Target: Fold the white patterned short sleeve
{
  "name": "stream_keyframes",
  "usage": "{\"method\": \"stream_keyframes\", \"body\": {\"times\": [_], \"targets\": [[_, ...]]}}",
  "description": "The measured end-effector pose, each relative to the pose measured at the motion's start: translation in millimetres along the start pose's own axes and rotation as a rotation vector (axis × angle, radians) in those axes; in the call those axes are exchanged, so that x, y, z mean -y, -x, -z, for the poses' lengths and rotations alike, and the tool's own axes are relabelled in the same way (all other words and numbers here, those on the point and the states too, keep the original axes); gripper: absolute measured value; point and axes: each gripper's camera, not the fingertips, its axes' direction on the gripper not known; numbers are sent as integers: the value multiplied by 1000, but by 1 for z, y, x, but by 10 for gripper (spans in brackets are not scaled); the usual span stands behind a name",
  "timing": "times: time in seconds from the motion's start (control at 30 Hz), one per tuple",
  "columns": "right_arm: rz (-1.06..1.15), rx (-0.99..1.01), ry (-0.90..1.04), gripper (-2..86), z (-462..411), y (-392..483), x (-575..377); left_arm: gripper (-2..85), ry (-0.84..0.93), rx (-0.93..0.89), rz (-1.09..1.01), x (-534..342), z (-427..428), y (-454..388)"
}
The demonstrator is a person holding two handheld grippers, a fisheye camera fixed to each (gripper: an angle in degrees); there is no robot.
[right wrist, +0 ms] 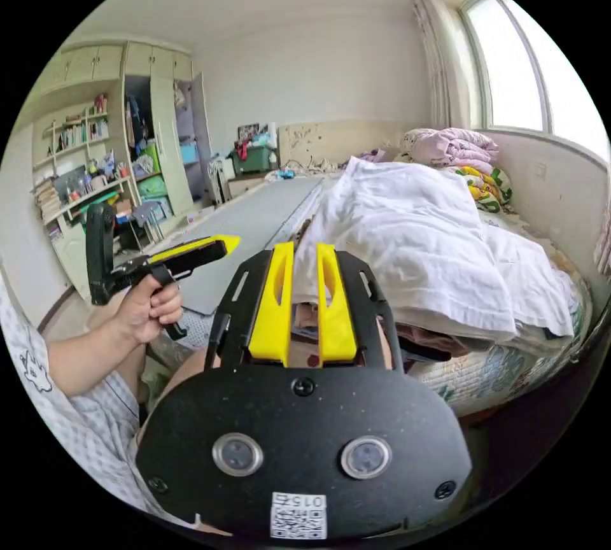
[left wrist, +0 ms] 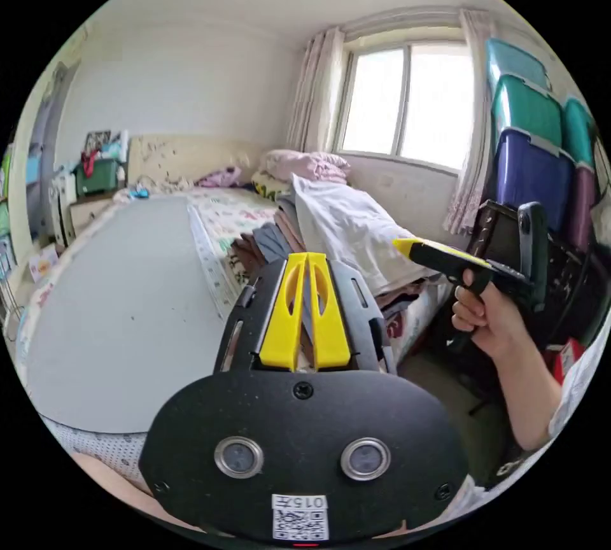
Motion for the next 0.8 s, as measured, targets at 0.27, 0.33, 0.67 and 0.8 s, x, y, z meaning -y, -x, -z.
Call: {"method": "stream_keyframes", "body": {"times": [0.27,0.33,0.67,0.8], "targets": [[176,-139,163,87,-114,136,-50,99,196,-178,119,39,-74,61],[184,-154,169,76,-126,154,-62,59,216,-279,119,53,-83,73],[22,160,-6,31,-87,193,-120,-4,54,-657,224,108,-30,128],[12,289,-106,47,-41,201,-133,-6,3,-796,209,154,8,134]]}}
